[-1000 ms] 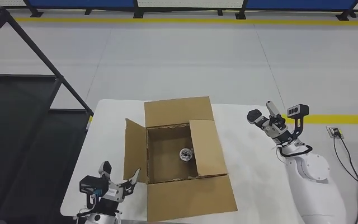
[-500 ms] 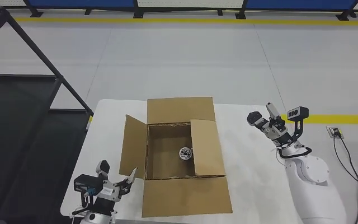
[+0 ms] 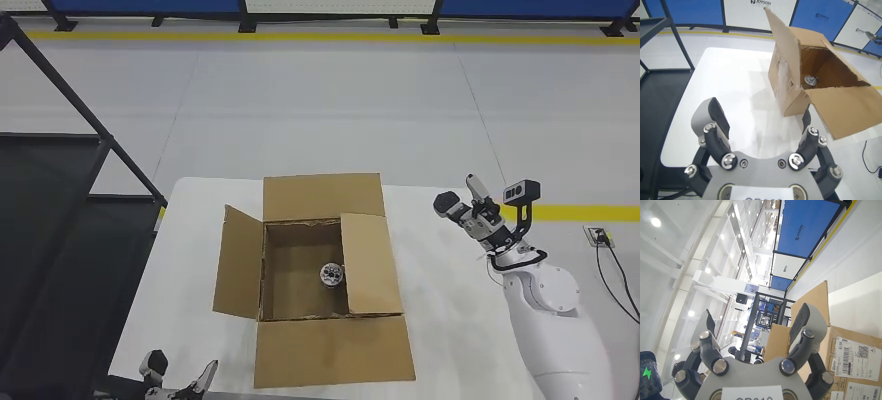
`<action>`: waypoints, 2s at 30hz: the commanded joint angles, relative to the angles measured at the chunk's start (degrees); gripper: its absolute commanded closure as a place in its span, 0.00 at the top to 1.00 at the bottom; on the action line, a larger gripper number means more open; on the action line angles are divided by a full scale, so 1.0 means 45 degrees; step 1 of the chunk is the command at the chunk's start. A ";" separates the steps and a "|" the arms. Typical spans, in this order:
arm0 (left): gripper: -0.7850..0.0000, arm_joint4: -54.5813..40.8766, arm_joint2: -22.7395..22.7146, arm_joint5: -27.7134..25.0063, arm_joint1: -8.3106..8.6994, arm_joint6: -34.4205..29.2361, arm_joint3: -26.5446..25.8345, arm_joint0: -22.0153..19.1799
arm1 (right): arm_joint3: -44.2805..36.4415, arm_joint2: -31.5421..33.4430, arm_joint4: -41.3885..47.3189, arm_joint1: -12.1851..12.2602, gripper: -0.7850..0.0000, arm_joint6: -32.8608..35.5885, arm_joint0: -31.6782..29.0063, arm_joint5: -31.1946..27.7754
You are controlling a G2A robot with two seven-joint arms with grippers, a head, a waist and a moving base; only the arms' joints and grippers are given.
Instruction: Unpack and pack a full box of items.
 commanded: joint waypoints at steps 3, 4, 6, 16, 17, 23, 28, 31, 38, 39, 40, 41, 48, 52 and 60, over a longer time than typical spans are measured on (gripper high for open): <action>1.00 -0.0048 0.0036 -0.0085 0.0006 -0.0145 0.0010 -0.0006 | 0.0079 -0.0064 0.0002 0.0004 1.00 0.0013 0.0096 -0.0049; 1.00 -0.0048 0.0036 -0.0085 0.0006 -0.0145 0.0010 -0.0006 | 0.0085 -0.0064 0.0012 0.0008 1.00 0.0029 0.0104 -0.0056; 1.00 0.0004 0.0036 -0.0036 0.0007 -0.0209 0.0047 -0.0043 | 0.0058 -0.0073 0.0006 0.0016 1.00 0.0044 0.0103 -0.0089; 1.00 0.2319 0.1329 -0.0178 0.0119 -0.3593 0.1434 -0.2545 | -0.0033 0.0418 0.0229 0.0131 1.00 -0.0142 -0.0666 -0.0378; 1.00 0.2429 0.1402 -0.0222 0.0129 -0.3822 0.1541 -0.2760 | -0.0035 0.0471 0.0284 0.0141 1.00 -0.0140 -0.0730 -0.0409; 1.00 0.2929 0.1995 -0.0024 0.0132 -0.4922 0.2290 -0.3860 | -0.0131 0.0649 0.0461 0.0192 1.00 -0.0063 -0.0999 -0.0507; 1.00 0.3732 0.2615 0.0404 0.0111 -0.5516 0.2701 -0.4615 | -0.0206 0.0681 0.0538 0.0214 1.00 -0.0061 -0.1086 -0.0534; 1.00 0.4116 0.2900 0.0851 0.0084 -0.5770 0.3012 -0.5038 | -0.0261 0.0686 0.0530 0.0225 1.00 -0.0096 -0.1125 -0.0550; 1.00 0.4057 0.3057 0.2002 0.0006 -0.6008 0.3322 -0.5513 | -0.0322 0.0724 0.0579 0.0256 1.00 -0.0114 -0.1189 -0.0532; 1.00 0.4105 0.3038 0.2185 -0.0001 -0.6021 0.3349 -0.5580 | -0.0326 0.0720 0.0562 0.0262 1.00 -0.0096 -0.1189 -0.0530; 1.00 0.4175 0.3060 0.2354 -0.0009 -0.6022 0.3357 -0.5623 | -0.0329 0.0722 0.0570 0.0266 1.00 -0.0090 -0.1185 -0.0534; 1.00 0.4201 0.3076 0.2536 -0.0021 -0.6014 0.3336 -0.5658 | -0.0326 0.0720 0.0588 0.0268 1.00 -0.0083 -0.1185 -0.0545; 1.00 0.4329 0.2979 0.3350 -0.0062 -0.6097 0.3129 -0.5808 | -0.0252 0.0732 0.0626 0.0295 1.00 -0.0073 -0.1174 -0.0561; 1.00 0.4229 0.2811 0.3742 -0.0083 -0.6099 0.3030 -0.5859 | -0.0201 0.0764 0.0699 0.0310 1.00 -0.0067 -0.1184 -0.0593; 1.00 0.4365 0.2405 0.4415 -0.0104 -0.6269 0.2572 -0.5940 | -0.0125 0.0799 0.0785 0.0338 1.00 -0.0058 -0.1193 -0.0676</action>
